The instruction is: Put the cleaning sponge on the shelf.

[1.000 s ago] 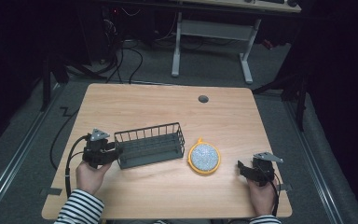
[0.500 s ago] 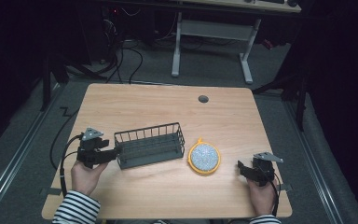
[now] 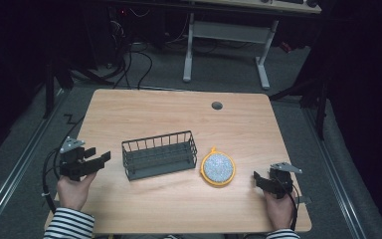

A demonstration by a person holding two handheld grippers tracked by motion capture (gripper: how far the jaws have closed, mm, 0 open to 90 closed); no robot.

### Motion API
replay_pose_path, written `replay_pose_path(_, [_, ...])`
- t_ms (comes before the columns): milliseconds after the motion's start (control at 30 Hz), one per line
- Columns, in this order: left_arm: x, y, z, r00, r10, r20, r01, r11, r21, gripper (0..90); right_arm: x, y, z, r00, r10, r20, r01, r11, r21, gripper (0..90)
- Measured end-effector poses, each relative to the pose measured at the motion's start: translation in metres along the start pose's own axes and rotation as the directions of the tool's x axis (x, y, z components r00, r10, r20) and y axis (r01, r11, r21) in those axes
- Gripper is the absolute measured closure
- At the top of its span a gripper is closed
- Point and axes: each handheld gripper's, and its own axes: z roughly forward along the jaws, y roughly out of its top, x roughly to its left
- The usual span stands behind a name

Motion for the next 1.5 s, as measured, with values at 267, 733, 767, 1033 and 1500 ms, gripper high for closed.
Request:
replay_pose_path(267, [0.016, -0.014, 0.001, 0.9980, -0.042, -0.047, 0.042, 0.9991, 0.009, 38.9, 0.000, 0.000, 0.000, 1.0000, -0.001, 0.001, 0.001, 1.0000, 0.002, 31.0])
replay_pose_path(733, [0.027, -0.042, 0.024, 0.9927, -0.094, -0.076, 0.097, 0.9943, 0.044, 36.0, 0.000, 0.000, 0.000, 1.0000, -0.001, 0.001, 0.001, 1.0000, 0.000, 31.0])
replay_pose_path(767, [0.027, -0.044, 0.025, 0.9924, -0.095, -0.077, 0.099, 0.9941, 0.045, 35.8, 0.000, 0.000, 0.000, 1.0000, -0.001, 0.001, 0.001, 1.0000, 0.000, 31.0])
replay_pose_path(1033, [0.027, -0.060, 0.043, 0.9880, -0.053, -0.145, 0.064, 0.9952, 0.074, 33.3, 0.000, 0.000, 0.000, 1.0000, -0.001, 0.001, 0.001, 1.0000, 0.000, 31.0])
replay_pose_path(1500, [0.029, -0.073, 0.052, 0.9779, -0.003, -0.209, 0.017, 0.9978, 0.064, 29.4, 0.000, 0.000, 0.000, 1.0000, 0.002, -0.002, -0.002, 1.0000, -0.001, 31.4])
